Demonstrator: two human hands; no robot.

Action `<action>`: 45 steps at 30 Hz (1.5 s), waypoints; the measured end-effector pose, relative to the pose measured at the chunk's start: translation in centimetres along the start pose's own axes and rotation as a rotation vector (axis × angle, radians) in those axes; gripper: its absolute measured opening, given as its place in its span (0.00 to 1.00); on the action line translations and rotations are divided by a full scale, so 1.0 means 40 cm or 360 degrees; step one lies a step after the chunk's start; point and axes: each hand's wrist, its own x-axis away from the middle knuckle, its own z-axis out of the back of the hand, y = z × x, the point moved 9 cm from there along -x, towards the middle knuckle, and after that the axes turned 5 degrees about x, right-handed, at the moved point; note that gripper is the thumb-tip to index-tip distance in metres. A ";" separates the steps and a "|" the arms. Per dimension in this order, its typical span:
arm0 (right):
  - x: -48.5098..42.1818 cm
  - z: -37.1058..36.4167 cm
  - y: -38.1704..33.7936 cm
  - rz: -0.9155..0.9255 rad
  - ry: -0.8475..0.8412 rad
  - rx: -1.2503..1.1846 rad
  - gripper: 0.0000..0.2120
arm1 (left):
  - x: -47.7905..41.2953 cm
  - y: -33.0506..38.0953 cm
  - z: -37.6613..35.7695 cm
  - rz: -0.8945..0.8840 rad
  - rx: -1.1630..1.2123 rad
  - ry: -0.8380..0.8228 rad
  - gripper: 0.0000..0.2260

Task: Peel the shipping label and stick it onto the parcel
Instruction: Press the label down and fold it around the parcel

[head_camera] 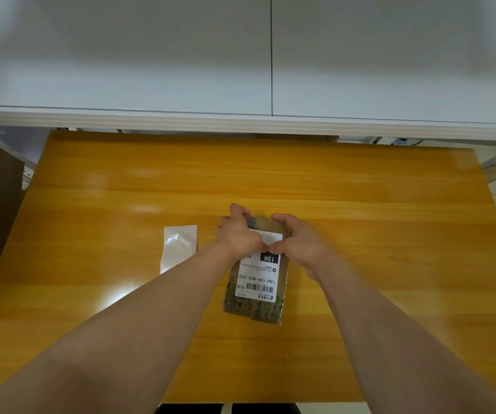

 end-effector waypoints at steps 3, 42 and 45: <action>-0.007 -0.005 0.004 0.0045 0.0020 0.0164 0.40 | 0.002 -0.002 -0.005 -0.0013 -0.0035 0.0061 0.37; -0.028 0.009 -0.003 0.0022 0.0345 -0.0098 0.15 | 0.001 -0.007 0.017 0.0013 0.0178 0.0181 0.26; -0.027 0.011 -0.004 0.0032 0.0364 -0.0071 0.14 | 0.001 -0.004 0.017 0.0017 0.0203 0.0183 0.28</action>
